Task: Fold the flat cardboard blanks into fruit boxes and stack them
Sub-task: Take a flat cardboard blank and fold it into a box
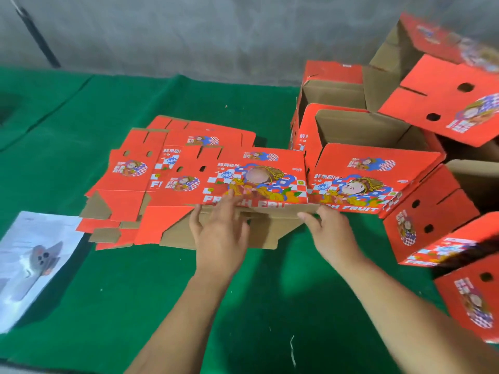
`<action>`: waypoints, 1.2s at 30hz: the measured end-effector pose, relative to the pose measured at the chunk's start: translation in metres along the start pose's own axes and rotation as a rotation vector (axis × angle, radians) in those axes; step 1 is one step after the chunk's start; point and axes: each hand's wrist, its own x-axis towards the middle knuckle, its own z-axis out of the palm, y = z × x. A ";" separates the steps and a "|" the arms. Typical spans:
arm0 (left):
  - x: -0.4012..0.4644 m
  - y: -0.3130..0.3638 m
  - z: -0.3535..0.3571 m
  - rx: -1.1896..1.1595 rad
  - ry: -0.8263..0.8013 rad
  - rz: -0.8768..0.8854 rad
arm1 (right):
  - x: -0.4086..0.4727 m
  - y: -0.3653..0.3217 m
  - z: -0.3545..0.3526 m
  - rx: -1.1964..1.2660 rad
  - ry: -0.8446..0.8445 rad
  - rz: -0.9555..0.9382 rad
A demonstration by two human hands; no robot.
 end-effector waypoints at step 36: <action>0.006 0.043 -0.055 -0.547 0.109 -0.736 | -0.023 -0.006 -0.076 0.796 0.016 0.220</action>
